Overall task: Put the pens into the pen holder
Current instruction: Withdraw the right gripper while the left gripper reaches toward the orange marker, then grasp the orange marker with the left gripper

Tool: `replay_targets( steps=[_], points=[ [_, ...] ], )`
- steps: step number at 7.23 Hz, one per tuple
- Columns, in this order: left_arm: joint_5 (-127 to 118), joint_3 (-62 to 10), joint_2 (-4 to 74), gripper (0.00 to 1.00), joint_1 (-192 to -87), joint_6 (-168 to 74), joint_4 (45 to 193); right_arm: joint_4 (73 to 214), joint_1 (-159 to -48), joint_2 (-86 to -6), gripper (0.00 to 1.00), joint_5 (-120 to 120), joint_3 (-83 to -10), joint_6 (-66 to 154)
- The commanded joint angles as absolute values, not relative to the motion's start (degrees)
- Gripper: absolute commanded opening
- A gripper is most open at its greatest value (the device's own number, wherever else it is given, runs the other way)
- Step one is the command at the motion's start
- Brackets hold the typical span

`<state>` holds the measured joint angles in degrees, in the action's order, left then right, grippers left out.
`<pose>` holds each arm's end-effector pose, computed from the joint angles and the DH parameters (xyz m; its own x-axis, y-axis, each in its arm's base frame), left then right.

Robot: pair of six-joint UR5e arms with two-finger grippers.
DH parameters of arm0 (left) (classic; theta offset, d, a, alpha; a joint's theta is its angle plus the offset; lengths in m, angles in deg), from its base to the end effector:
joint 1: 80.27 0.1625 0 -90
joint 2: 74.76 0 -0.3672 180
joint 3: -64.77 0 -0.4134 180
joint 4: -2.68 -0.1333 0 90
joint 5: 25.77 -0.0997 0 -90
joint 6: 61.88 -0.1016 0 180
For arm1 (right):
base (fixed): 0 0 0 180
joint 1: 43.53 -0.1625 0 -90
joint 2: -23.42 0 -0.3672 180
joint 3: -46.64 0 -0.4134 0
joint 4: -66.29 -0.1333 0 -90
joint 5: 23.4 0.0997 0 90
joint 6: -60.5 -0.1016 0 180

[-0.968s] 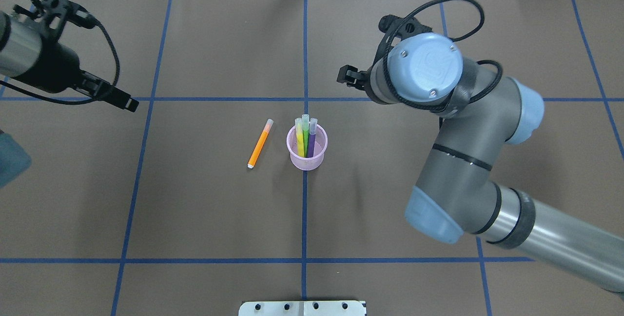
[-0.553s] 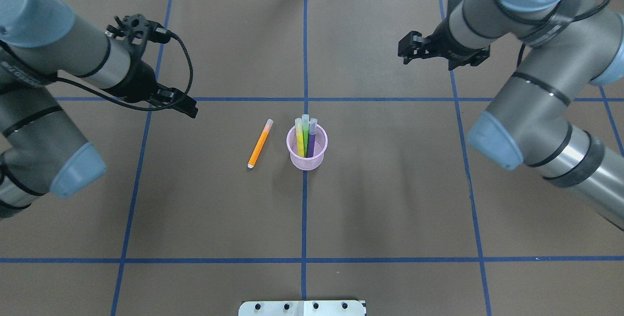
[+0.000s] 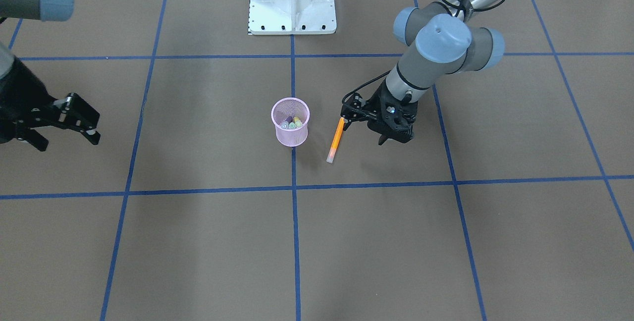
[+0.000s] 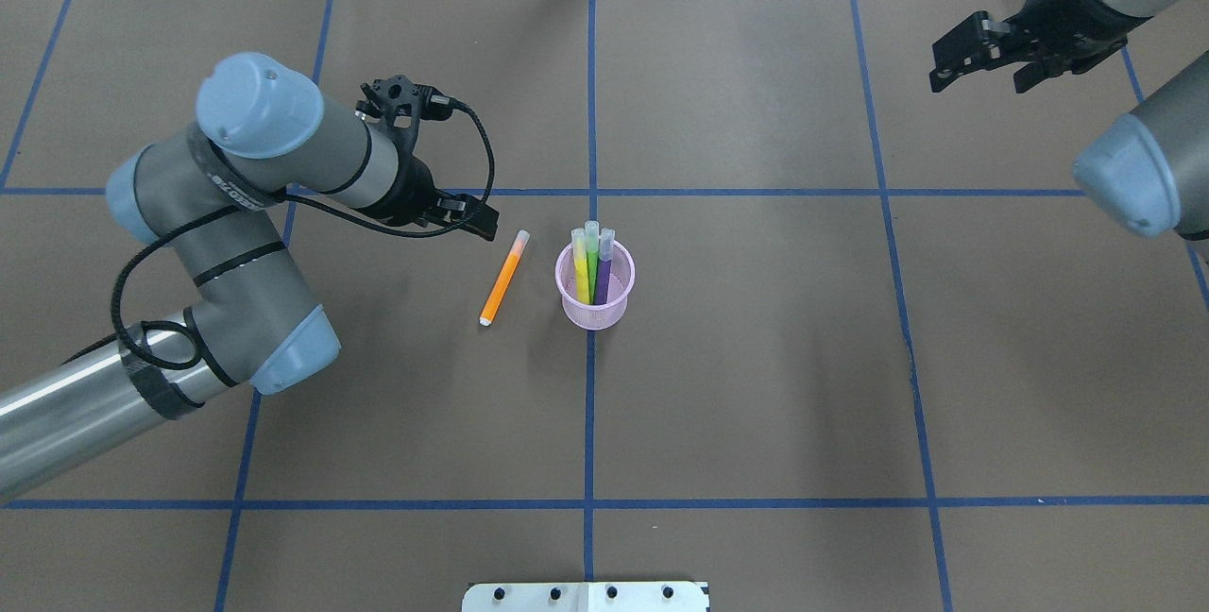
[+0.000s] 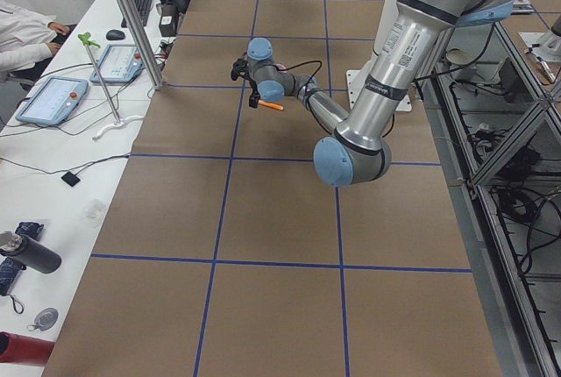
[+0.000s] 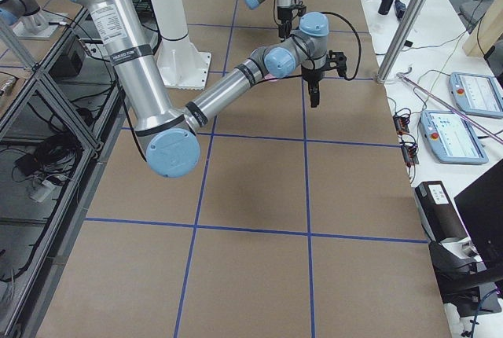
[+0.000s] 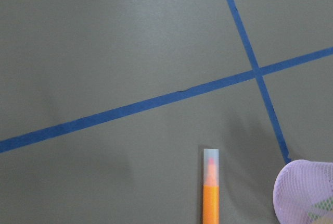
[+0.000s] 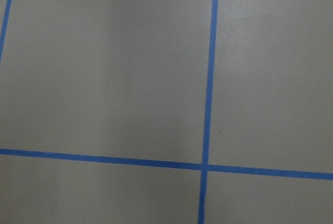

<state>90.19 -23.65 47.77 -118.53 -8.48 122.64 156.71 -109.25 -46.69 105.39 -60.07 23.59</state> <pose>0.4792 -0.4910 0.2168 0.4593 0.3205 -0.8284 -0.0218 0.9364 0.3502 -0.1767 -0.5610 0.2664 0.6458 -0.0839 0.7588 -0.0700 0.9832 0.1683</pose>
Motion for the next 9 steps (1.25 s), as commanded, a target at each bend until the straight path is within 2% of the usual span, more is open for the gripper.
replay_targets(
  steps=[1,2,3,7,8,9],
  points=[
    [82.90,-22.06,49.87,0.99,-115.00,-8.53,123.62,156.99,-115.31,-50.57,1.00,109.66,-59.71,33.30],
    [80.51,-21.98,50.31,0.75,-114.72,-8.88,123.44,157.08,-116.55,-51.63,1.00,109.93,-59.53,35.77],
    [80.40,-21.89,50.22,0.63,-114.20,-12.71,123.35,157.16,-117.26,-52.25,1.00,109.93,-59.36,37.02],
    [77.86,-19.52,50.92,0.61,-111.30,-16.09,123.62,157.16,-120.51,-55.68,1.00,110.02,-58.75,43.86],
    [77.76,-19.08,51.45,0.50,-111.29,-15.92,123.62,157.16,-120.69,-55.60,1.00,110.02,-58.30,44.06],
    [77.76,-18.47,51.45,0.46,-111.29,-15.83,123.62,157.16,-120.69,-55.60,1.00,110.02,-58.30,44.06]
  ],
)
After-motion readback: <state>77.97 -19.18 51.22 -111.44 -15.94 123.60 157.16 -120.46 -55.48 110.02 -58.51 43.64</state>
